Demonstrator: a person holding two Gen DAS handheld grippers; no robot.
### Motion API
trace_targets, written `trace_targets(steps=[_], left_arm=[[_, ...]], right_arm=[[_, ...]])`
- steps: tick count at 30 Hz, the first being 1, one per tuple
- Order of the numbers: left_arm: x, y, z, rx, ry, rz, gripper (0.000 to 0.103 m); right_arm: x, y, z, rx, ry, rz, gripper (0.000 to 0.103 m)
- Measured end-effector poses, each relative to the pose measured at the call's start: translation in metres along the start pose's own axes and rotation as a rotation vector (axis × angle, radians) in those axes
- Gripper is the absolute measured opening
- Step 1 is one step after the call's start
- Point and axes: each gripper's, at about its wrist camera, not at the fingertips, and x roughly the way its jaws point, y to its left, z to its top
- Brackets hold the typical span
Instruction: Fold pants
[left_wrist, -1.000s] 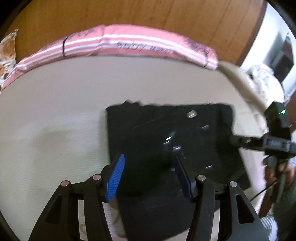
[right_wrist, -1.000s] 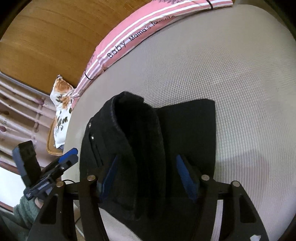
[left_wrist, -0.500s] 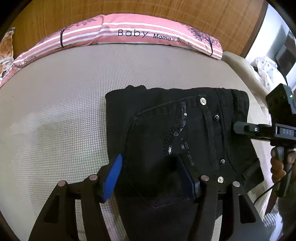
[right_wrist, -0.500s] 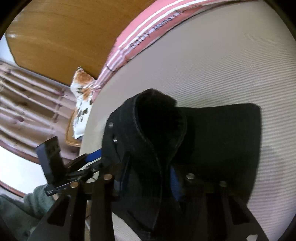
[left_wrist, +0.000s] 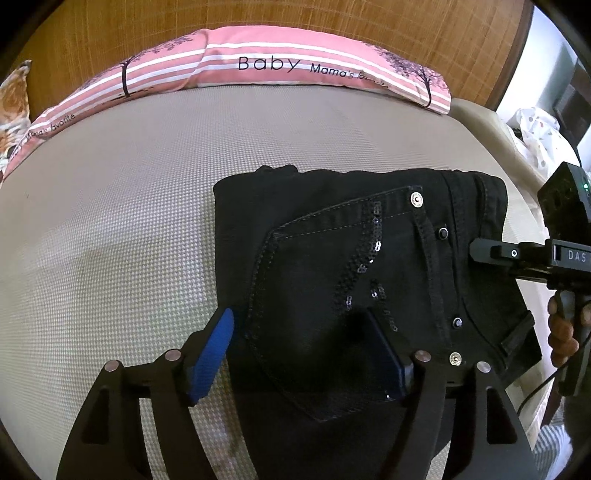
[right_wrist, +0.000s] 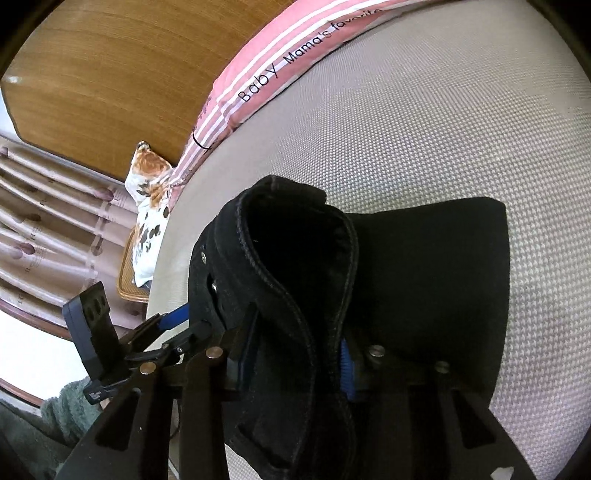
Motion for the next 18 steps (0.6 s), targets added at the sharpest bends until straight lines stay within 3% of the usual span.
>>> trace_targets(steps=[18], left_arm=[[-0.001, -0.002, 0.001, 0.008, -0.016, 0.032, 0.078]], right_arm=[[-0.014, 0.045, -0.006, 0.005, -0.079, -0.11, 0.015]])
